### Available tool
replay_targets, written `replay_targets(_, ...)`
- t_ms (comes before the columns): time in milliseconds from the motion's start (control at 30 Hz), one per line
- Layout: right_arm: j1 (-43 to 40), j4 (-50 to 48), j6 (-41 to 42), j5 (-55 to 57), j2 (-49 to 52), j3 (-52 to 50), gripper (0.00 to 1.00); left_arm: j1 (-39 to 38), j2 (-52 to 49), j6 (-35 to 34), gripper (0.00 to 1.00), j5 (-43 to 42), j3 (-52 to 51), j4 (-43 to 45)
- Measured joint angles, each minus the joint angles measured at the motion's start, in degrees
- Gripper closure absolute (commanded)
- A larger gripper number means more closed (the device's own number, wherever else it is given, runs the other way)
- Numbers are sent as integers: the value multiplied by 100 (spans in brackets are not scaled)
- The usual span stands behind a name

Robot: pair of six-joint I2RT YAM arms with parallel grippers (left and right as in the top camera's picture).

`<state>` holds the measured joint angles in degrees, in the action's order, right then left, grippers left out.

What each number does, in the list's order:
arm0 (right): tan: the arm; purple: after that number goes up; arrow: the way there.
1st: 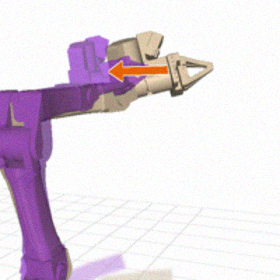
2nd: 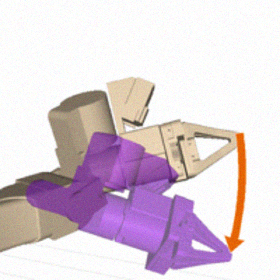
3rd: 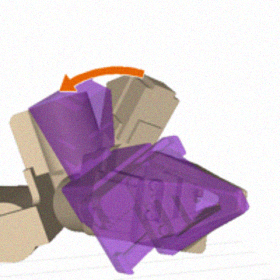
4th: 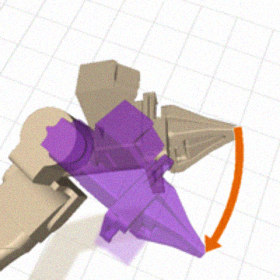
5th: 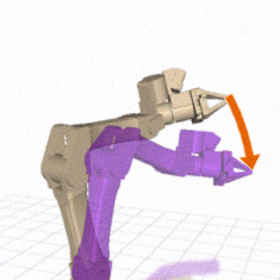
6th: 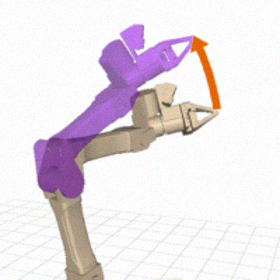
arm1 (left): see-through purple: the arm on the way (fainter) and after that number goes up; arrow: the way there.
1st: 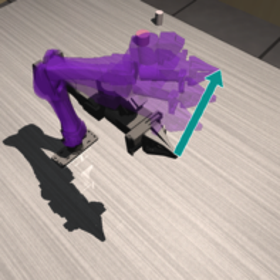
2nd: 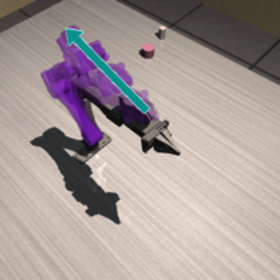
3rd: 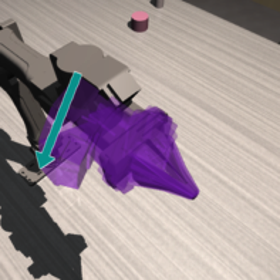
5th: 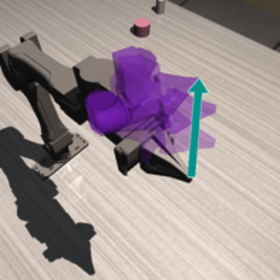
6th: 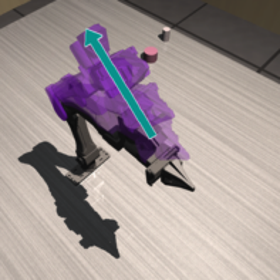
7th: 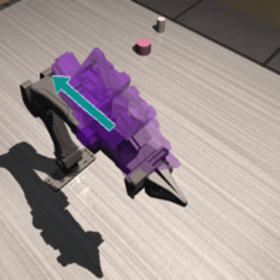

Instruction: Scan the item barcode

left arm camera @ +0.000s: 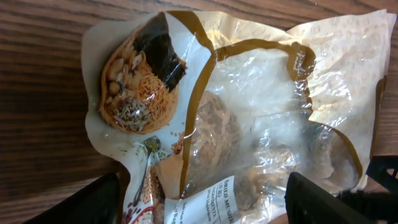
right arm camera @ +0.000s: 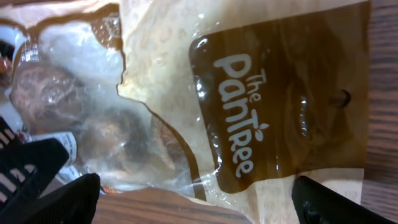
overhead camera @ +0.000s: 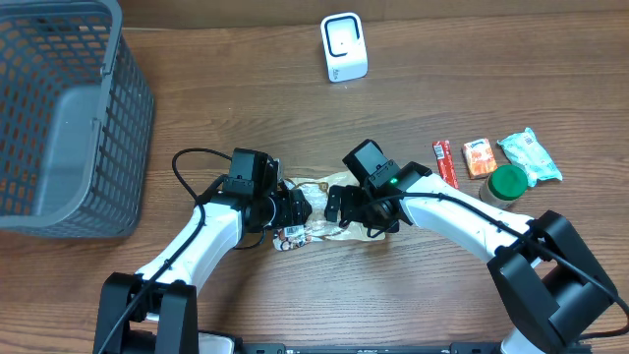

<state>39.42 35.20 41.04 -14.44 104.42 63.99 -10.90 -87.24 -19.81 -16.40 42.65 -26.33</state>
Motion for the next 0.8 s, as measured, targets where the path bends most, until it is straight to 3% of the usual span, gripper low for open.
replay_targets(333,-44,155,-1357,46,0,94,0,0,0,2,25,321,0,31)
replay_targets(800,-118,-140,-1683,595,0,2,0,0,0,2,27,422,-2,358)
